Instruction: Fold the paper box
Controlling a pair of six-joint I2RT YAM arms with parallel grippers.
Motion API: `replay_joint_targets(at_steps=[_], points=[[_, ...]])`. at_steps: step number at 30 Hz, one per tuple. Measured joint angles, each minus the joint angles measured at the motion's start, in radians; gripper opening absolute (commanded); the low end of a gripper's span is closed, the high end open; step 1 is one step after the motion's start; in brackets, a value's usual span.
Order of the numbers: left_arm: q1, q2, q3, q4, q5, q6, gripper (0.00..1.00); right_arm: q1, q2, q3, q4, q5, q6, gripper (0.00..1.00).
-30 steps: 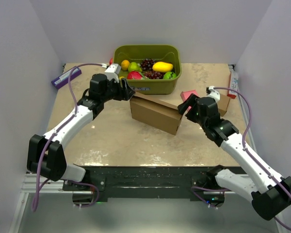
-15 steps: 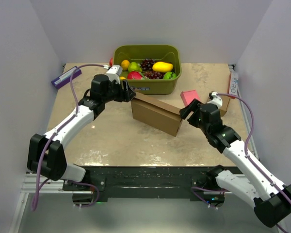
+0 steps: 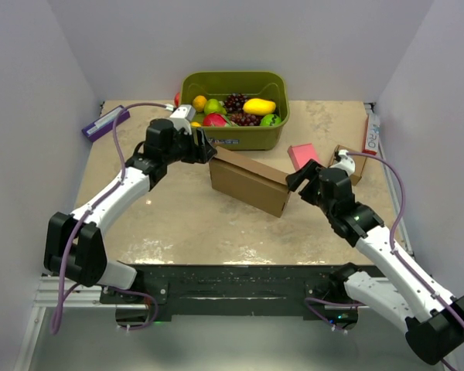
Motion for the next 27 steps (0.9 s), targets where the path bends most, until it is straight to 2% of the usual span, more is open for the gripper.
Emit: replay_joint_targets(at_steps=[6, 13, 18, 27], points=[[0.0, -0.027, -0.022, -0.003, 0.009, 0.016, 0.79, 0.0, -0.005, 0.028, -0.049, -0.046, -0.017, 0.89], [0.002, -0.045, -0.033, 0.01, 0.042, 0.018, 0.82, 0.0, -0.005, 0.082, -0.095, -0.096, -0.027, 0.9], [0.008, -0.05, -0.043, 0.039, 0.058, 0.017, 0.81, 0.0, -0.011, 0.082, -0.101, -0.107, -0.027, 0.89], [0.015, -0.057, -0.054, 0.061, 0.072, 0.016, 0.72, 0.0, -0.011, 0.082, -0.121, -0.105, -0.031, 0.86]])
